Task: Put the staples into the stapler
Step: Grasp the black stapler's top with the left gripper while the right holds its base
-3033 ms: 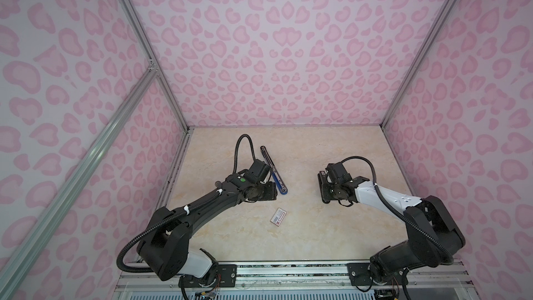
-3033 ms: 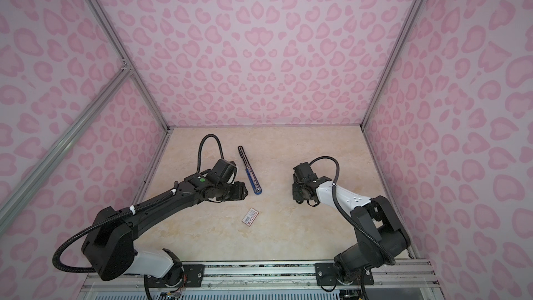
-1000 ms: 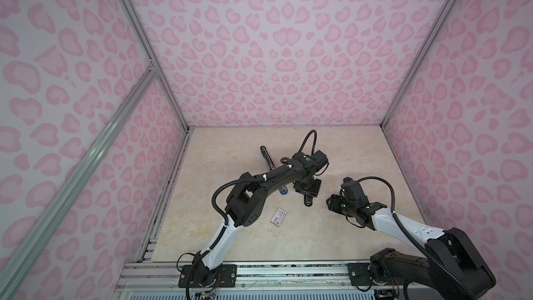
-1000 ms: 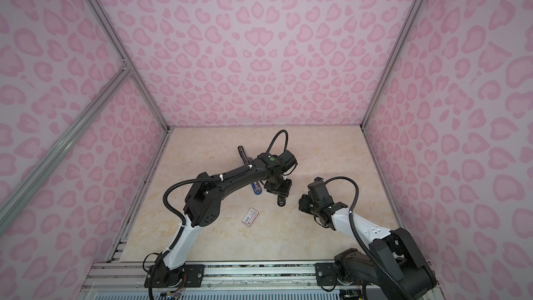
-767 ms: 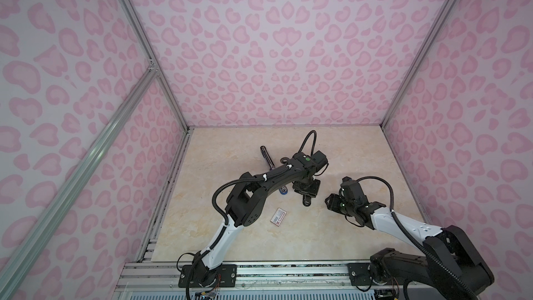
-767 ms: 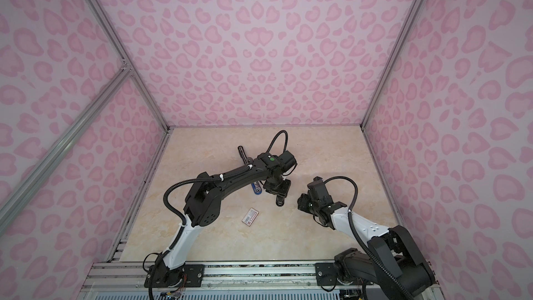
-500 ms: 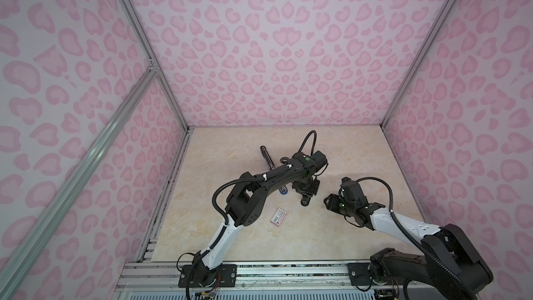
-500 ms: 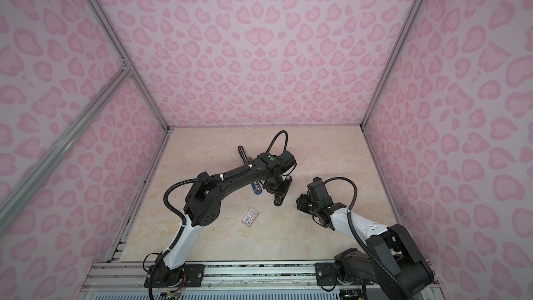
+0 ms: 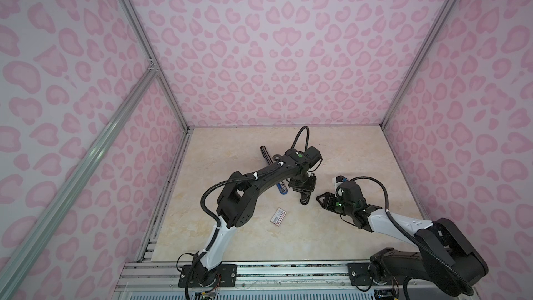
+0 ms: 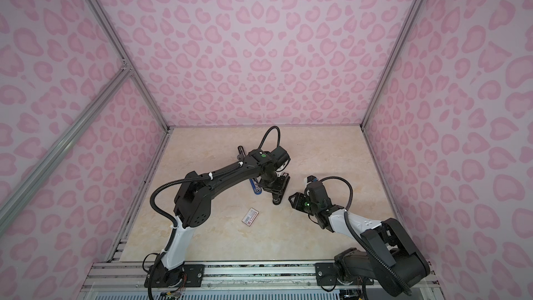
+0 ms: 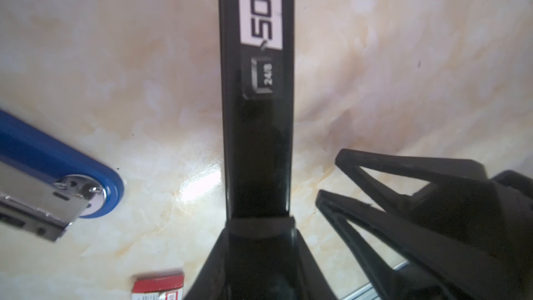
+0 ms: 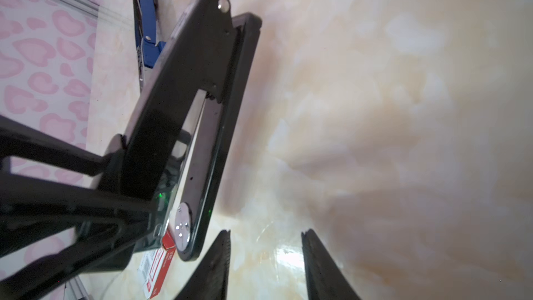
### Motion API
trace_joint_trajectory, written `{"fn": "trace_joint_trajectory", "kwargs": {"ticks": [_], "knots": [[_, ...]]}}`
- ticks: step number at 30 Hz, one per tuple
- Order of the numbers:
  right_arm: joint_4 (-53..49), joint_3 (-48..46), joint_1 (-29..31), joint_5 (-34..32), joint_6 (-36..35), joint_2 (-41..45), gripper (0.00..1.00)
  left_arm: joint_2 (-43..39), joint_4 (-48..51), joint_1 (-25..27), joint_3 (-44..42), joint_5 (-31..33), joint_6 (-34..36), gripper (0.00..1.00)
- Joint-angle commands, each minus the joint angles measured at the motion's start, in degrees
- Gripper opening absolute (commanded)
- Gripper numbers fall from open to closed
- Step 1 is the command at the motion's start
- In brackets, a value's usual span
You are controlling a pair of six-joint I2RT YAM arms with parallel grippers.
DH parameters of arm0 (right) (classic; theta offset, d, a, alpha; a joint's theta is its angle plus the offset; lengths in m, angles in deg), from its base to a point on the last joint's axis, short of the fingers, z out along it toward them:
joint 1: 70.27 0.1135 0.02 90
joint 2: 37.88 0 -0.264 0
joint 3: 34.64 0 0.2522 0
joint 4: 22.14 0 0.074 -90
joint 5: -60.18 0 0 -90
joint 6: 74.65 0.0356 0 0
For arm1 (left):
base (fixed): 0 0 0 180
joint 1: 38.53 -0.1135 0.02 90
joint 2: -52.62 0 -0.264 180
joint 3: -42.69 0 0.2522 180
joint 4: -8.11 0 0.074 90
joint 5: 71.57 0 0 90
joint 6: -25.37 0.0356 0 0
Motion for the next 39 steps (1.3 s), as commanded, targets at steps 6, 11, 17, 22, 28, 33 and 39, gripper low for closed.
{"fn": "trace_joint_trajectory", "kwargs": {"ticks": [6, 11, 17, 22, 28, 33, 39], "knots": [[12.07, -0.30, 2.60, 3.10, 2.78, -3.30, 0.41, -2.53, -3.18, -0.60, -1.83, -2.16, -1.53, 0.03], [13.39, -0.11, 2.69, 3.99, 3.09, -5.46, 0.38, -3.47, -4.19, -1.01, -2.71, -2.42, -2.12, 0.03], [17.91, -0.49, 2.94, 5.54, 4.25, -7.91, 0.36, -3.92, -5.39, -1.25, -3.13, -3.82, -2.76, 0.03], [20.47, -0.03, 3.61, 6.75, 4.93, -10.10, 0.33, -4.37, -6.15, -1.52, -3.69, -4.21, -3.36, 0.03], [25.61, -0.56, 3.68, 8.44, 6.95, -13.50, 0.16, -5.40, -7.43, -2.13, -4.81, -4.71, -4.34, 0.03], [28.63, -1.24, 3.65, 9.68, 7.69, -15.98, 0.00, -5.74, -7.86, -3.03, -5.35, -5.14, -4.54, 0.03], [28.86, -2.44, 3.66, 11.05, 7.51, -17.63, 0.00, -6.23, -6.91, -5.29, -4.19, -5.66, -3.65, 0.03]]}}
